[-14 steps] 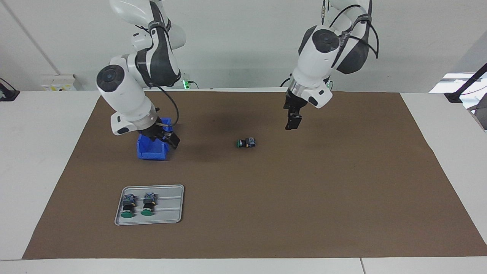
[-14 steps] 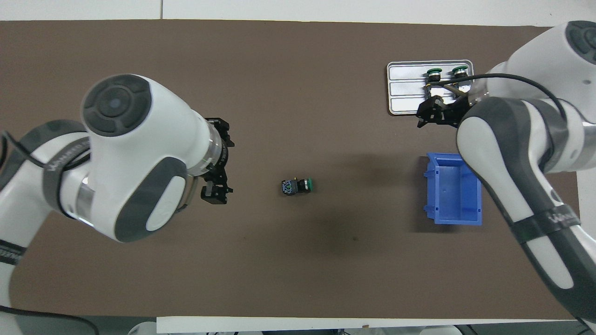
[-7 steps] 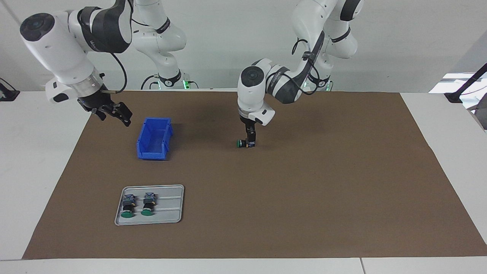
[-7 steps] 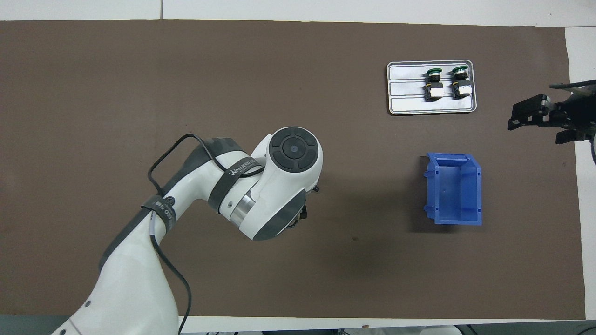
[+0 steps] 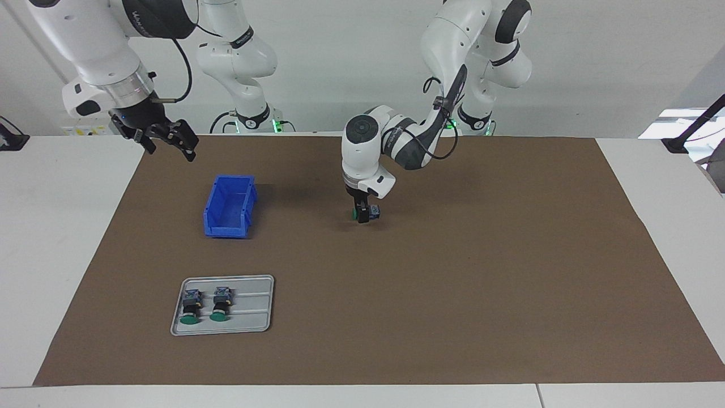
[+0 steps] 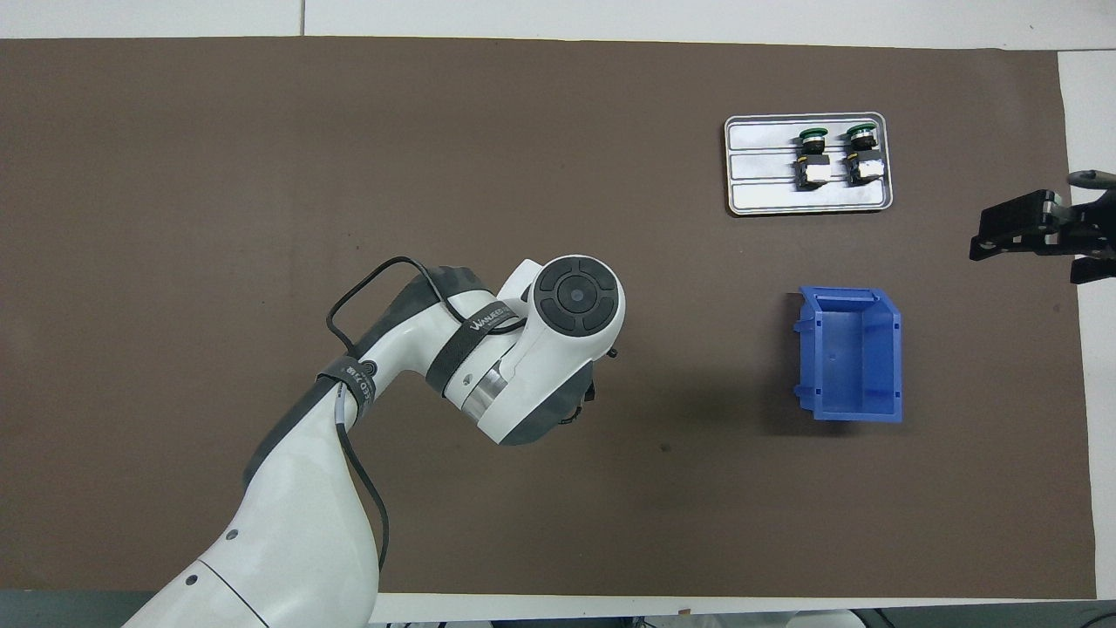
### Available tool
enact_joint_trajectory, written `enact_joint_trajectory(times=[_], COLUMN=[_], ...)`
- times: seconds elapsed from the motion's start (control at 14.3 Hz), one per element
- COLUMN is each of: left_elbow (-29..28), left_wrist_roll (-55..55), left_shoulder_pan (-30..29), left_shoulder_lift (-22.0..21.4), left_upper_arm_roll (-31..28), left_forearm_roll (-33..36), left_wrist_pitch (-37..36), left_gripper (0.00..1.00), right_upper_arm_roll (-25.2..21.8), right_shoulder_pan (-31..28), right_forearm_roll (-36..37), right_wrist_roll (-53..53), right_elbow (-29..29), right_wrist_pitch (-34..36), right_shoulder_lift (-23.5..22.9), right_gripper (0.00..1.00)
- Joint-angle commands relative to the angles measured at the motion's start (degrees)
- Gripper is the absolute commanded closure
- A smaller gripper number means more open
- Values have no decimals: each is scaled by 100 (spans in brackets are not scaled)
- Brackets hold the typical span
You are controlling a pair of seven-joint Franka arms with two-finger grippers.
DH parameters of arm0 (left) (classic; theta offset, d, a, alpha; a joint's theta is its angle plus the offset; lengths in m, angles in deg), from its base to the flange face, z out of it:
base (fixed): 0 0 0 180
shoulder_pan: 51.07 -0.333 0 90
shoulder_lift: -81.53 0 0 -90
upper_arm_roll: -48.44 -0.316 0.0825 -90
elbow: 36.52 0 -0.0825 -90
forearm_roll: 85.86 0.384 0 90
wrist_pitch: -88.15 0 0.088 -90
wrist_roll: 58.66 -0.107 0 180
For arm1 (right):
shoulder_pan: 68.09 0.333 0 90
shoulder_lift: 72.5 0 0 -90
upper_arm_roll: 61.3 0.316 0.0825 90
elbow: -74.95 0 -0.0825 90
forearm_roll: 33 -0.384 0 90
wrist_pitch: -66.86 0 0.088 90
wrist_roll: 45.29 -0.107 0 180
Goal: Place and press button with both arms
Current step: 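Move the left gripper above the green button on the table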
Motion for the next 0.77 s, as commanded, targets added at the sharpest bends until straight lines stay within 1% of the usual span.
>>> enact_joint_trajectory(times=[0.0,0.21,0.28,0.35,0.42,0.56,0.7], left_elbow=[-166,-254,-385,-430,-439,-421,-448], left_wrist_roll=[141,141,141,132,132,132,132], left_shoulder_pan=[67,67,67,50,41,67,76], left_shoulder_lift=[-8,-26,-43,-44,-44,-8,-8], left_upper_arm_roll=[-64,-64,-64,-64,-64,-64,-64], left_forearm_roll=[133,133,133,133,133,133,133], left_wrist_pitch=[175,236,402,508,552,535,544], left_gripper=[2,5,5,6,10,12,18], right_upper_arm_roll=[394,412,403,403,403,403,394], right_shoulder_pan=[-393,-376,-402,-402,-402,-358,-358], right_forearm_roll=[48,21,12,12,12,12,4], right_wrist_roll=[164,872,1024,1060,1052,1008,981], right_elbow=[5,5,5,5,5,-13,-4], right_wrist_pitch=[66,75,127,154,215,242,242], right_shoulder_lift=[35,53,61,62,62,70,70], right_gripper=[1,1,1,1,1,1,1])
